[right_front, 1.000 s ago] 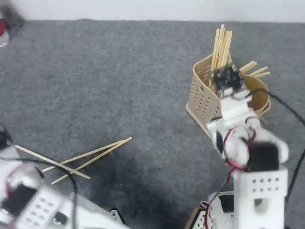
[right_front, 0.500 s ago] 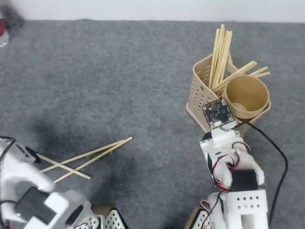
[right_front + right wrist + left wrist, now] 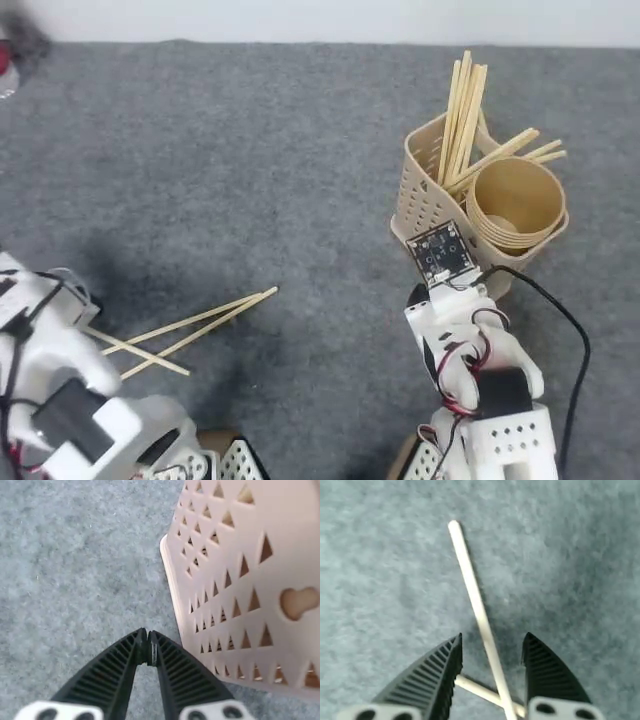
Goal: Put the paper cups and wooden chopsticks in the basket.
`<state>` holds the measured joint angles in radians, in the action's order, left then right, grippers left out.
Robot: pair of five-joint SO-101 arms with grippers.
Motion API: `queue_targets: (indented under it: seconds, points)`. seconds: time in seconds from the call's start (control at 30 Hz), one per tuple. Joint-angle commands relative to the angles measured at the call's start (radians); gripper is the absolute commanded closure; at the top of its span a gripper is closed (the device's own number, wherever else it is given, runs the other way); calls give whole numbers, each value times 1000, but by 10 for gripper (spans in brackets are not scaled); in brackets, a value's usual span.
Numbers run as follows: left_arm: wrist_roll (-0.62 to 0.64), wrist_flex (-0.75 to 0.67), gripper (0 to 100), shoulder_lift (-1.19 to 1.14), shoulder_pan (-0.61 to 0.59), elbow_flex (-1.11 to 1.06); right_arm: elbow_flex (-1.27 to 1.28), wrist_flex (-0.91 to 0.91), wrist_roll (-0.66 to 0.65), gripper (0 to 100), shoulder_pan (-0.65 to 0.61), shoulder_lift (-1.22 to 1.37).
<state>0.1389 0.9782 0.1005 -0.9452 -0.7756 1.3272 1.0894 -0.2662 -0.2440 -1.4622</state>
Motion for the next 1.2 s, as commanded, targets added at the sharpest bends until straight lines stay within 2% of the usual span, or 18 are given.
queue_targets:
  seconds: [0.0, 0.3, 0.37, 0.43, 0.6, 0.9, 0.97, 1.03, 1.17]
  points:
    - [15, 5, 809, 3, 23, -24, -8, -15, 12, 989, -4, -16]
    - [17, 9, 809, 3, 43, -64, -6, -5, 11, 989, -2, -16]
    - [49, 9, 810, 3, 43, -64, -6, -1, 11, 989, -2, -16]
    - [75, 9, 840, 3, 43, -64, -6, -1, 11, 989, -1, -16]
    - [28, 12, 983, 2, 54, -50, -6, 1, 11, 989, 54, -16]
    - [-11, 20, 988, -44, 155, -15, 34, -12, 11, 989, 82, -16]
    - [-72, 61, 988, -54, 206, 39, 43, -18, 11, 989, 82, -16]
    - [-126, 163, 988, -46, 275, 133, 54, -27, 11, 989, 84, -16]
    - [-190, 506, 988, 8, 434, 455, 51, -27, 20, 991, 84, -16]
